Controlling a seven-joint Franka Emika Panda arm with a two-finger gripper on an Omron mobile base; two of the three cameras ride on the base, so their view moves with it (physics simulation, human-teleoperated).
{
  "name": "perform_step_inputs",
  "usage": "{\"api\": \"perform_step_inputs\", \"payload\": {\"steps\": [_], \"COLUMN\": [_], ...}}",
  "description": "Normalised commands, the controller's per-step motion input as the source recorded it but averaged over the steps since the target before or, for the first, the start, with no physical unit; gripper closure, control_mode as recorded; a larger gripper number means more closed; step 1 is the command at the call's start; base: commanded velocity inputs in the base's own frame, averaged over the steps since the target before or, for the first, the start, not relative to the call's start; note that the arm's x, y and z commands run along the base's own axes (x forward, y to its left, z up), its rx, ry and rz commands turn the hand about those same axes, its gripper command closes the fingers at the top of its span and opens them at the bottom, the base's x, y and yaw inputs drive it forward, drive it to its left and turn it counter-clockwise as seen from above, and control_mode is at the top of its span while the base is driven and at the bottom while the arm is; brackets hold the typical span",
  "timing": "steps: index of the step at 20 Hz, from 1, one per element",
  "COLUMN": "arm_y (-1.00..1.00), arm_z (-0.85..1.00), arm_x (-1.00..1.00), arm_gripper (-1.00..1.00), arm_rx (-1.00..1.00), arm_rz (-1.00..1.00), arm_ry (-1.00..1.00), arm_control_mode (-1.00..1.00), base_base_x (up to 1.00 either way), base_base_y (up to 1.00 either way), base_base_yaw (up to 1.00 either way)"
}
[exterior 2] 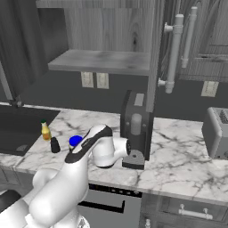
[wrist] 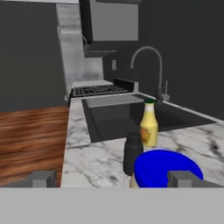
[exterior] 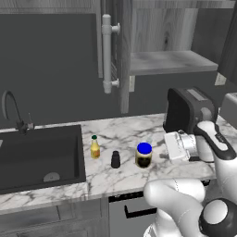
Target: There are various items on the counter. Only move the condiments/shakers into the cabinet.
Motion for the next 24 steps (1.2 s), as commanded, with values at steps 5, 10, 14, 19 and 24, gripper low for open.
{"api": "perform_step_inputs", "payload": {"steps": [5, 10, 14, 19, 24], "arm_y": [0.16, 0.02, 0.00, 0.00, 0.00], "arm_z": [0.00, 0.00, -0.03, -0.10, -0.15], "arm_x": [0.12, 0.03, 0.00, 0.00, 0.00], "arm_gripper": [-1.00, -1.00, -1.00, -1.00, -1.00], "arm_rx": [0.00, 0.00, 0.00, 0.00, 0.00], "arm_rz": [0.02, 0.01, 0.01, 0.00, 0.00], "arm_ry": [0.00, 0.00, 0.00, 0.02, 0.03], "arm_control_mode": [-1.00, -1.00, -1.00, -1.00, -1.00], "base_base_x": [0.00, 0.00, 0.00, 0.00, 0.00], "base_base_y": [0.00, 0.00, 0.00, 0.00, 0.00], "base_base_yaw": [0.00, 0.00, 0.00, 0.00, 0.00]}}
